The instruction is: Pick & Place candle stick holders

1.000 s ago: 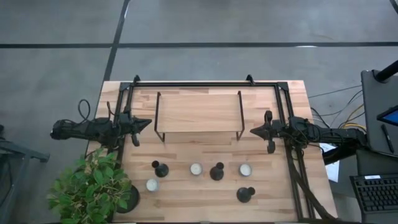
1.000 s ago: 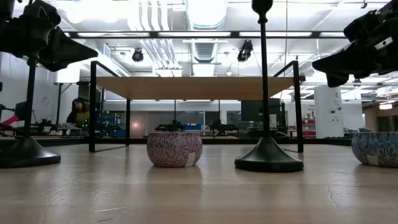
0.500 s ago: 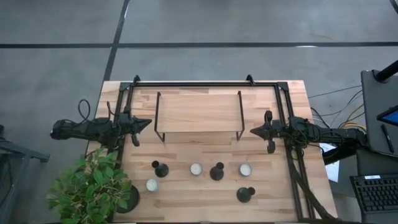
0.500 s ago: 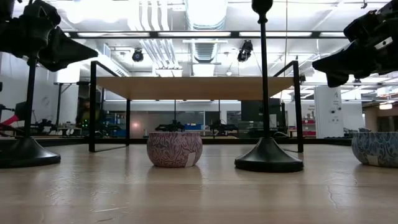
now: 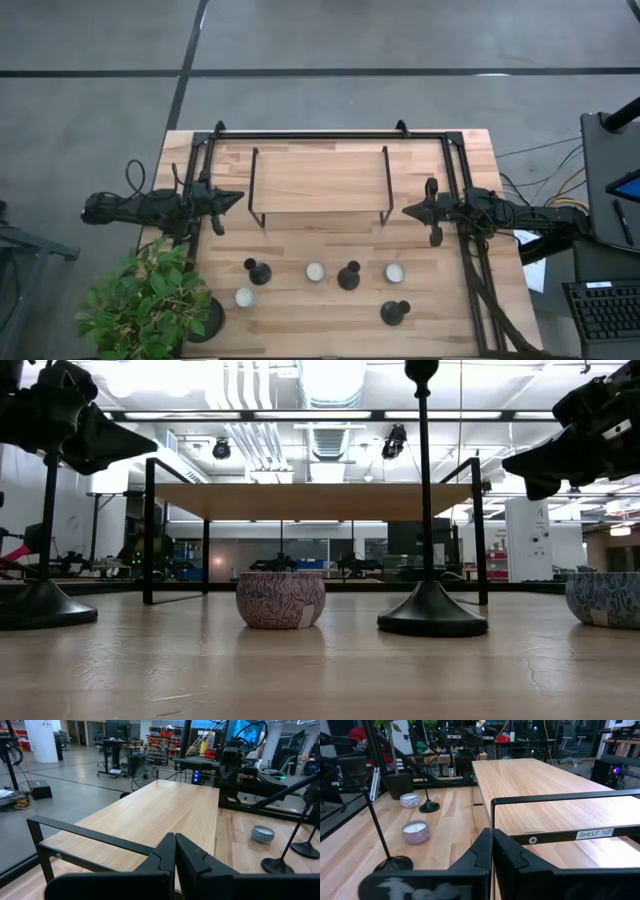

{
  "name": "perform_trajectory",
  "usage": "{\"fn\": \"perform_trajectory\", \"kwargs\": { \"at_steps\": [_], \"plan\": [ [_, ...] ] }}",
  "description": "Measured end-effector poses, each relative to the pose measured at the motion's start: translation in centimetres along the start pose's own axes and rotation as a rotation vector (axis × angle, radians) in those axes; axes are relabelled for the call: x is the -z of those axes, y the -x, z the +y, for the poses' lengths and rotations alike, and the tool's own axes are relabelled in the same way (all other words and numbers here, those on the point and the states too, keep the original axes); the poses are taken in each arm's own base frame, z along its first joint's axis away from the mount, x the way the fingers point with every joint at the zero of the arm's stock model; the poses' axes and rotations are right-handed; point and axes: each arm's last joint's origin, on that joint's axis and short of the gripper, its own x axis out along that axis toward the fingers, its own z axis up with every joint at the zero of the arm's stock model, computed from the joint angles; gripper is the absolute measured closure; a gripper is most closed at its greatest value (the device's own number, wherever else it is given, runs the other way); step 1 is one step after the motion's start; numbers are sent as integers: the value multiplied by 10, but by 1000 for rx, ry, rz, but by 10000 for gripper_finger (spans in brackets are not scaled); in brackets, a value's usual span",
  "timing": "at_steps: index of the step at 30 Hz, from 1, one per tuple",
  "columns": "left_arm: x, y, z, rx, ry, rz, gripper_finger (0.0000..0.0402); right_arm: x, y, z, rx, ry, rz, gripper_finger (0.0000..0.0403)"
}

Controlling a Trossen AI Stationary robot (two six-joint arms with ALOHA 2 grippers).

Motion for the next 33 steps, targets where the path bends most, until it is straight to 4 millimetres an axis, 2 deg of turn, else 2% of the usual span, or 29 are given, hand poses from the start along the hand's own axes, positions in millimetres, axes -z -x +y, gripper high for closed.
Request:
{"fn": "perform_trajectory", "kwargs": {
  "at_steps": [9,14,19,24,27,33],
  "plan": [
    [0,0,0,0,0,0,394,-1,0,0,-1,-76,-15,394],
    [0,0,0,0,0,0,394,-11,1,1,-25,-281,-115,394],
    [0,0,0,0,0,0,394,-22,3,2,-51,-288,-231,394],
    [0,0,0,0,0,0,394,-38,7,5,-170,-429,-371,394],
    [0,0,0,0,0,0,394,-35,4,9,-278,-491,-297,394],
    [0,0,0,-1,-2,3,394,-22,-10,22,-339,-560,-92,394]
  ]
}}
